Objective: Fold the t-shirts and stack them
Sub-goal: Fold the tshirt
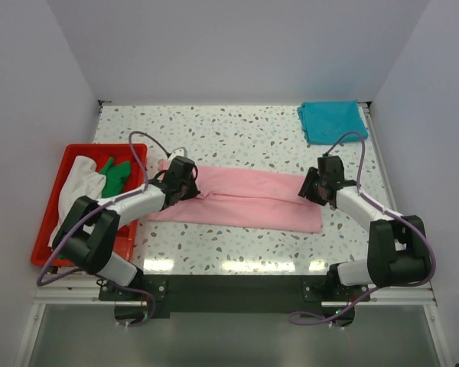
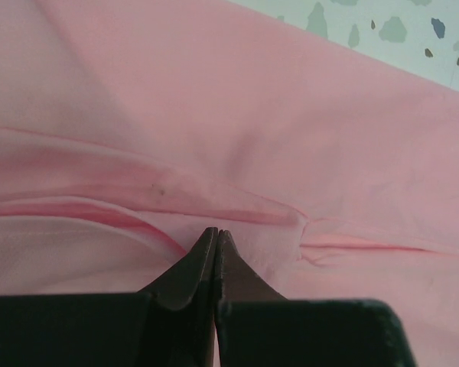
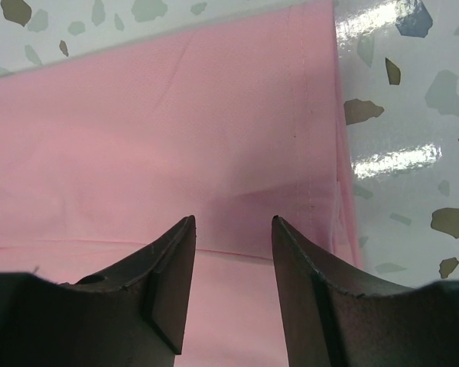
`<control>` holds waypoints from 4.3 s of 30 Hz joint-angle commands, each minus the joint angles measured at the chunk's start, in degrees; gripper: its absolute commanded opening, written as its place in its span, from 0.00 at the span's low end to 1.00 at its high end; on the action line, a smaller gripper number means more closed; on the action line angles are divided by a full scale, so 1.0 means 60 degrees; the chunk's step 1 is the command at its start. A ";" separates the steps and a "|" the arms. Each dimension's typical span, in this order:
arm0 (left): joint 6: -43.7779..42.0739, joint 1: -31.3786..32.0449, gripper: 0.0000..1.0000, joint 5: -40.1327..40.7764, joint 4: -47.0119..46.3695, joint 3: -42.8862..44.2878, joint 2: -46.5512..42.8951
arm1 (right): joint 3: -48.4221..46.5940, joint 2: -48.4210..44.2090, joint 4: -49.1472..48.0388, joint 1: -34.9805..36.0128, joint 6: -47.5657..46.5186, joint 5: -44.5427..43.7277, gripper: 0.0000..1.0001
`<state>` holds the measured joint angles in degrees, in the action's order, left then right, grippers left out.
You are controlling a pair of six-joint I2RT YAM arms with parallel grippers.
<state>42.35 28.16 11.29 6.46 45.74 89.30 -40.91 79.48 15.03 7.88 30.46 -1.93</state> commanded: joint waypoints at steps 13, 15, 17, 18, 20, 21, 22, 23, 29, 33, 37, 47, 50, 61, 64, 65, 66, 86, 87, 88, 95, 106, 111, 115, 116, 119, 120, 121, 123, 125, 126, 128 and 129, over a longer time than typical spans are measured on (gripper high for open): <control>0.0573 0.0754 0.00 -0.1061 -0.1882 -0.2084 -0.1259 | 0.0416 -0.0415 -0.0322 0.0035 0.0007 0.0059 0.48; 0.0632 0.0858 0.00 -0.0988 -0.1882 -0.2187 -0.1521 | 0.0431 -0.0502 -0.0264 0.0049 -0.0023 0.0059 0.48; 0.0735 0.0887 0.00 -0.0930 -0.1752 -0.2290 -0.1786 | 0.0431 -0.0576 -0.0190 0.0034 -0.0081 0.0015 0.48; 0.0764 0.0902 0.00 -0.0871 -0.1663 -0.2247 -0.2150 | 0.0387 -0.0663 -0.0103 0.0034 -0.0096 0.0015 0.48; 0.0793 0.0902 0.01 -0.0478 -0.1284 -0.2101 -0.2547 | 0.0314 -0.0766 0.0014 0.0049 -0.0198 -0.0014 0.48; 0.0794 0.0887 0.04 -0.0200 -0.1108 -0.1781 -0.2868 | 0.0198 -0.0868 0.0102 0.0093 -0.0242 -0.0015 0.48; 0.0808 0.0844 0.09 0.0137 -0.0743 -0.1546 -0.2929 | 0.0138 -0.0869 0.0146 0.0122 -0.0271 -0.0044 0.49; 0.0794 0.0785 0.17 0.0793 -0.0247 -0.1268 -0.2930 | 0.0051 -0.0855 0.0263 0.0137 -0.0301 -0.0044 0.49; 0.0267 -0.0269 0.18 0.0946 0.0824 0.1339 -0.0604 | -0.0301 -0.0562 0.0352 0.0327 -0.0301 0.0161 0.48; 0.0091 -0.0329 0.16 0.0931 0.0915 0.2263 0.0933 | -0.0243 -0.0678 0.0396 0.0430 -0.0301 0.0161 0.48; -0.0042 -0.0314 0.10 0.0522 0.1003 0.2441 0.1611 | -0.0243 -0.0781 0.0440 0.0430 -0.0316 0.0161 0.48; 0.0120 0.0052 0.06 -0.0313 0.0316 0.0788 0.0851 | -0.0053 -0.0737 0.0220 0.0430 -0.0213 0.0293 0.48; 0.0237 0.0140 0.05 -0.0446 0.0184 0.0363 0.0544 | -0.0038 -0.0752 0.0220 0.0430 -0.0198 0.0279 0.48; 0.0471 0.0418 0.05 -0.0534 0.0139 -0.0546 -0.0775 | -0.0053 -0.0577 0.0133 0.0430 -0.0198 0.0249 0.48; 0.0530 0.0477 0.05 -0.0694 0.0052 -0.0795 -0.0922 | -0.0053 -0.0518 0.0103 0.0430 -0.0198 0.0249 0.48; 0.0588 0.0535 0.05 -0.0738 -0.0007 -0.0883 -0.0952 | -0.0067 -0.0503 0.0088 0.0430 -0.0184 0.0264 0.48; 0.0618 0.0579 0.05 -0.0782 -0.0109 -0.0971 -0.0967 | -0.0067 -0.0488 0.0103 0.0430 -0.0169 0.0249 0.48; 0.2519 0.0479 0.12 0.1120 0.0988 -0.1236 -0.2608 | -0.1415 0.0448 0.0836 0.0591 -0.0755 -0.0351 0.50; 0.2711 0.0419 0.12 0.1310 0.1119 -0.1207 -0.2506 | -0.1400 0.0565 0.0763 0.0591 -0.0682 -0.0366 0.50; 0.2887 0.0361 0.12 0.1515 0.1135 -0.1120 -0.2171 | -0.1415 0.0871 0.0646 0.0649 -0.0667 -0.0395 0.50; 0.3358 -0.0313 0.11 0.2000 0.1106 -0.0022 0.0260 | -0.0889 0.1330 0.0279 0.1015 -0.0023 -0.0585 0.49; -0.0785 -0.0563 0.12 0.0860 0.1500 0.6427 0.5602 | 0.2947 -0.3045 -0.0935 0.4497 0.3415 -0.0541 0.48; -0.2925 -0.0373 0.43 -0.1277 0.1194 0.9555 0.7731 | 0.2616 -0.3288 -0.1947 0.7324 0.4667 -0.1376 0.53; -0.3249 -0.0387 0.61 -0.3427 0.1517 1.2395 0.9080 | -0.0438 -0.1429 -0.0183 0.7578 0.3131 -0.1653 0.59; -0.3235 -0.0387 0.66 -0.3550 0.1473 1.2634 0.9082 | -0.0854 -0.1107 0.0202 0.7578 0.2837 -0.1757 0.61; -0.3162 -0.0431 0.73 -0.3976 0.0845 1.2433 0.8338 | -0.1765 -0.1234 0.1433 0.7403 0.1812 -0.2824 0.73; -0.3060 -0.0460 0.74 -0.3672 0.0799 1.2025 0.7697 | -0.1839 -0.1308 0.1624 0.7142 0.1678 -0.2943 0.75; -0.2928 -0.0460 0.74 -0.3466 0.0726 1.1687 0.7314 | -0.1898 -0.1352 0.1989 0.6907 0.1590 -0.2973 0.76; -0.2271 -0.0446 0.72 -0.2082 0.0433 1.0084 0.5899 | -0.1811 -0.1309 0.2211 0.6250 0.1297 -0.2827 0.76; -0.1394 -0.0431 0.66 -0.1387 0.0228 0.8848 0.4956 | -0.1708 -0.1207 0.2403 0.5910 0.1049 -0.2841 0.75; -0.1085 -0.0402 0.63 -0.1006 0.0358 0.7827 0.4168 | -0.1664 -0.1018 0.2475 0.5792 0.0989 -0.2929 0.75; -0.0599 -0.0285 0.55 -0.0301 0.0229 0.6738 0.3519 | -0.1606 -0.0870 0.2652 0.5777 0.0988 -0.3178 0.75; -0.0468 -0.0241 0.54 0.0020 0.0256 0.5848 0.3052 | -0.1533 -0.0811 0.2608 0.5777 0.0974 -0.3324 0.75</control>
<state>33.52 25.93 2.94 10.70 89.25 116.05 -50.94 73.41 26.85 42.17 39.05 -17.87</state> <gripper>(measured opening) 0.551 0.751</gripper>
